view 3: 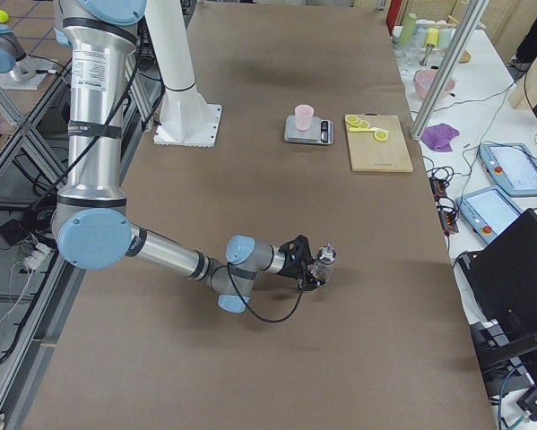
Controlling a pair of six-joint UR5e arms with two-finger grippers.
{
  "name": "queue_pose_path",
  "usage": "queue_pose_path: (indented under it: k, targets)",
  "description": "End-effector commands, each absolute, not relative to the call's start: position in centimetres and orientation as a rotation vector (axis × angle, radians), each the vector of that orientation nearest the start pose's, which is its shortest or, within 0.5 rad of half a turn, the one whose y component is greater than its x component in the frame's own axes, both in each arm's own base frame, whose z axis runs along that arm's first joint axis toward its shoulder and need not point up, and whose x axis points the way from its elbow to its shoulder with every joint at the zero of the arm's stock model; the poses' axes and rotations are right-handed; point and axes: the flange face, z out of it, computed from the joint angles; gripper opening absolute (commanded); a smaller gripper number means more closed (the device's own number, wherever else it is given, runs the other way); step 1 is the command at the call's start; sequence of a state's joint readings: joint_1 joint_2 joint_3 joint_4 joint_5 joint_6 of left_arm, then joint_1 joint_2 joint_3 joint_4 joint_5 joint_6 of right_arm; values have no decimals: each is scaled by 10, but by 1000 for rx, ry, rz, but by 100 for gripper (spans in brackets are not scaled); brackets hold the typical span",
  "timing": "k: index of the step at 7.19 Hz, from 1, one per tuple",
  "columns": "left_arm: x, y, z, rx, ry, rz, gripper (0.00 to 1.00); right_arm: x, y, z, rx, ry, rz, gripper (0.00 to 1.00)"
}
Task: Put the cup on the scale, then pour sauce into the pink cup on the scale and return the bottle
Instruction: 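Close the right gripper around the glass sauce bottle body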
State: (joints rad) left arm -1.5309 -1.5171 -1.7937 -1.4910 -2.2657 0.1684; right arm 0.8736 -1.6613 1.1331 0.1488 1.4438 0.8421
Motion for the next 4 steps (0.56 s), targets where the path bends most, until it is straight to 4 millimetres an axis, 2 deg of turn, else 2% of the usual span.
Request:
queue_pose_path:
  k: [1,2,4]
  targets:
    - [-51,-472,588,130,691,231,99,-161,-424,722,943,-755,209,0]
    - [-51,-472,588,130,689,231,99,-160,-427,709,963,-774,214,0]
    - [-51,-472,588,130,689,231,99,-159,-429,702,968,-788,230,0]
